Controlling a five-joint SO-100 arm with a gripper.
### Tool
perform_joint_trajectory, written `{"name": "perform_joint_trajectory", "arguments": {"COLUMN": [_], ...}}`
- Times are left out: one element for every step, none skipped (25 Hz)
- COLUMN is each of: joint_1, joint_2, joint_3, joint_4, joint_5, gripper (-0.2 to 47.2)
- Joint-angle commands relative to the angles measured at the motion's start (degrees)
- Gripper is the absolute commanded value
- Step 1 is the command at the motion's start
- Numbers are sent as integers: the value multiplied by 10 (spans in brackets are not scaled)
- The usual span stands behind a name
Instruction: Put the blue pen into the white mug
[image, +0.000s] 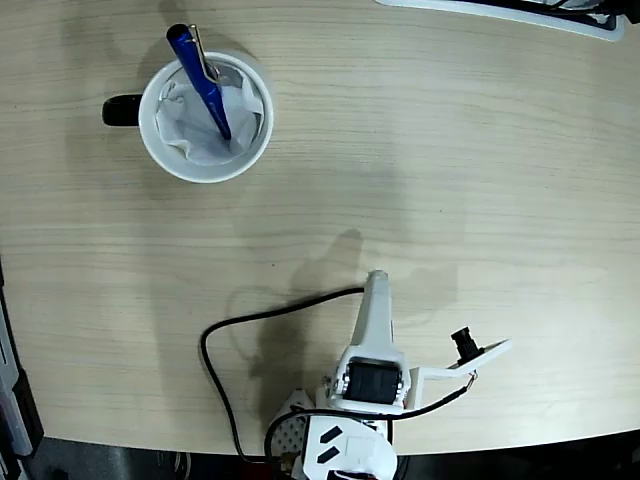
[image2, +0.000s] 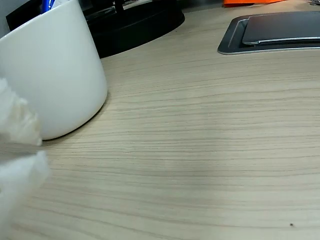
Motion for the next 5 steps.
{"name": "perform_joint_trajectory", "arguments": {"joint_1": [10, 10, 10, 10, 10], "joint_2": [39, 39, 39, 39, 39], "joint_3": [8, 8, 8, 8, 8], "joint_4": [8, 8, 8, 8, 8], "joint_5": [0, 0, 0, 0, 0], "gripper": [0, 0, 0, 0, 0]}}
